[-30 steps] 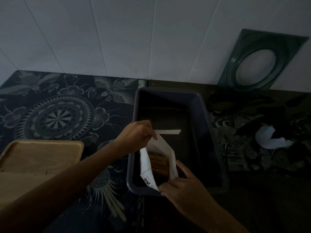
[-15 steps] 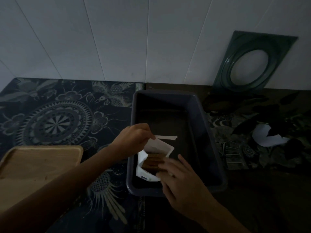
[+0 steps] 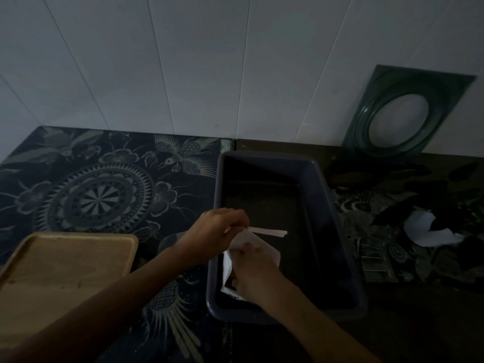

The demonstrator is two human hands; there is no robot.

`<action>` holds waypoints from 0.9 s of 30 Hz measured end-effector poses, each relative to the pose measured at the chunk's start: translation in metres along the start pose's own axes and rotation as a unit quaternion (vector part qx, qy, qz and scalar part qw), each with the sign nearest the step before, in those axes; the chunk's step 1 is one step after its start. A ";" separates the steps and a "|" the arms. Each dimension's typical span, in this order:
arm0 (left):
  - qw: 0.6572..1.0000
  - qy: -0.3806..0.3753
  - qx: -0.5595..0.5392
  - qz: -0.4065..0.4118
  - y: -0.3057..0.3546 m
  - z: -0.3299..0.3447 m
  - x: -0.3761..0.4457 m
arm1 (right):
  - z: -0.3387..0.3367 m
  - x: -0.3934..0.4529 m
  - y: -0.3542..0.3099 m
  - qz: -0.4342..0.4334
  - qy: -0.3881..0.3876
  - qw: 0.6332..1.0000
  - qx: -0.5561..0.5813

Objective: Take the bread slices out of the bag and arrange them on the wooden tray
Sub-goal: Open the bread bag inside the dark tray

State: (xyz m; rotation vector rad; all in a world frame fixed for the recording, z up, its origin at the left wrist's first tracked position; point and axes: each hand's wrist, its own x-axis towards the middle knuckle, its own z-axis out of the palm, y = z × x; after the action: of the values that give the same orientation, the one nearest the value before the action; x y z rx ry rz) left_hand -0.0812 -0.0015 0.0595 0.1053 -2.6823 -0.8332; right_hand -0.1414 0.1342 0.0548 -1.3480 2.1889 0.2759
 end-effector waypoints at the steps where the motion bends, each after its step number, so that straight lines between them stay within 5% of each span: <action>1: 1.000 0.003 -0.013 -0.005 -0.001 0.000 -0.001 | 0.004 0.004 -0.002 -0.002 -0.005 1.000 0.001; 7: 0.992 0.027 -0.103 -0.065 -0.009 0.006 -0.002 | 0.030 0.020 -0.005 0.017 -0.031 0.999 -0.032; 14: 0.944 0.043 -0.271 -0.185 -0.018 0.007 -0.003 | 0.048 0.036 0.003 0.045 -0.010 0.999 -0.005; 22: 0.935 0.013 -0.302 -0.187 -0.023 0.006 -0.007 | 0.052 0.026 0.002 0.047 0.032 0.998 -0.007; 27: 0.932 0.023 -0.308 -0.190 -0.026 0.010 -0.008 | 0.060 0.040 0.003 0.086 -0.006 0.996 -0.024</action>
State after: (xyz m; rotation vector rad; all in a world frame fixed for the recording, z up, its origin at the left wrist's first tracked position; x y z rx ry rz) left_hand -0.0780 -0.0162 0.0351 0.4918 -2.2554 -1.7217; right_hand -0.1374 0.1316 -0.0169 -1.1806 2.3043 0.4013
